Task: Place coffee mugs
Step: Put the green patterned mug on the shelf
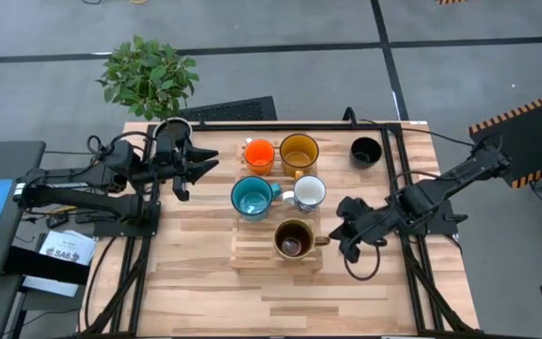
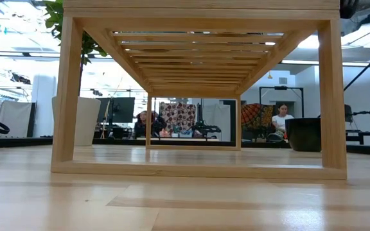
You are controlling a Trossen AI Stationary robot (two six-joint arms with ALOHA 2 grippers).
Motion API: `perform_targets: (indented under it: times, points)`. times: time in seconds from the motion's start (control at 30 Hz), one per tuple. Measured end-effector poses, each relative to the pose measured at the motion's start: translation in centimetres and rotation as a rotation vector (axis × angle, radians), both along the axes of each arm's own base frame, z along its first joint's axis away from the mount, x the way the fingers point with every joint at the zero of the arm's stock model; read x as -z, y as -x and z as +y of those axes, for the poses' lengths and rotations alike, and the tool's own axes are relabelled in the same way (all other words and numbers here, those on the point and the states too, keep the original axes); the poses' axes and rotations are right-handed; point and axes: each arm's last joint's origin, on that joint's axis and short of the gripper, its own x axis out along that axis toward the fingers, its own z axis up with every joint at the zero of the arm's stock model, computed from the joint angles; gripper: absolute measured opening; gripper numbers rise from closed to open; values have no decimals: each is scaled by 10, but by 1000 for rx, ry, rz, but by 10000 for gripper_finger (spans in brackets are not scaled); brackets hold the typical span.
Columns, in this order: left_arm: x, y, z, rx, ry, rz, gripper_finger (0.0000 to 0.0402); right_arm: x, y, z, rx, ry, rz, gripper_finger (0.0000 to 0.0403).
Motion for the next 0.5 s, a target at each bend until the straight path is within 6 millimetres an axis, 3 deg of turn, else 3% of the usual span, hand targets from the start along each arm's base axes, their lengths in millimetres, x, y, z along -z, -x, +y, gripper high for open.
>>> perform_targets:
  times: [0.5]
  points:
    - [2,0,0,0,1,19,116,-6,-11,5,28,-115,-95,17]
